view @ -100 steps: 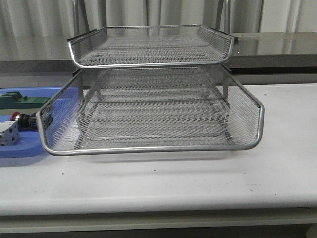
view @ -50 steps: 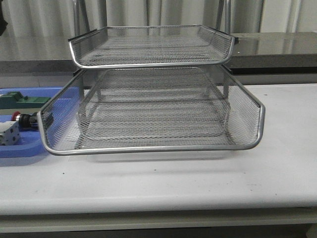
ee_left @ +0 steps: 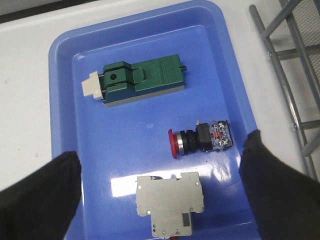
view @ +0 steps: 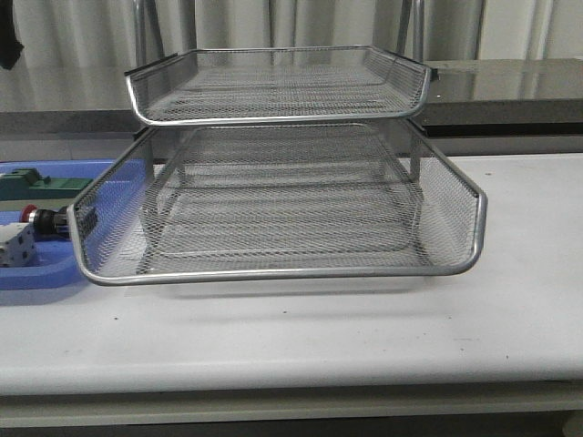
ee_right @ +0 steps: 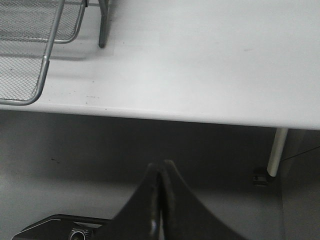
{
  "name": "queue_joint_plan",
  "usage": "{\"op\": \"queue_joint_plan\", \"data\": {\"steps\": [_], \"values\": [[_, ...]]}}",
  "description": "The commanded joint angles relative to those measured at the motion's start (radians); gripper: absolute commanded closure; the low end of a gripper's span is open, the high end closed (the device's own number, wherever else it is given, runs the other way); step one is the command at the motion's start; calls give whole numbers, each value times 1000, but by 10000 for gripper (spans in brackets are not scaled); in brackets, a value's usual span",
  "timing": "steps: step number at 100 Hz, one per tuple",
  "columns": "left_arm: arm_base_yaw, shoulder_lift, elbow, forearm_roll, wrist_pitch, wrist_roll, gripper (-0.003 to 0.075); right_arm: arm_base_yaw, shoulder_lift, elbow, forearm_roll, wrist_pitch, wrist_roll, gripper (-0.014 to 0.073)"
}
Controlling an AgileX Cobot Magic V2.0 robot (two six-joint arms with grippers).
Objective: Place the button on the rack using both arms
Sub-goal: 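Grasp the red push button from the blue tray with the left gripper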
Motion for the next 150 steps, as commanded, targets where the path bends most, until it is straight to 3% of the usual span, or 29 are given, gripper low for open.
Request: {"op": "queue_joint_plan", "data": {"steps": [1, 11, 51, 105, 150], "values": [[-1, -19, -43, -19, -54, 86, 115, -2, 2, -36, -14, -50, 2, 664], [-1, 15, -62, -78, -46, 250, 115, -2, 2, -36, -14, -50, 2, 664], [-1, 249, -229, -166, 126, 645, 115, -2, 2, -36, -14, -50, 2, 664], [-1, 429, -324, -174, 197, 822, 115, -2, 2, -36, -14, -50, 2, 664], [-1, 496, -326, -174, 152, 888, 115, -2, 2, -36, -14, -50, 2, 664]]}}
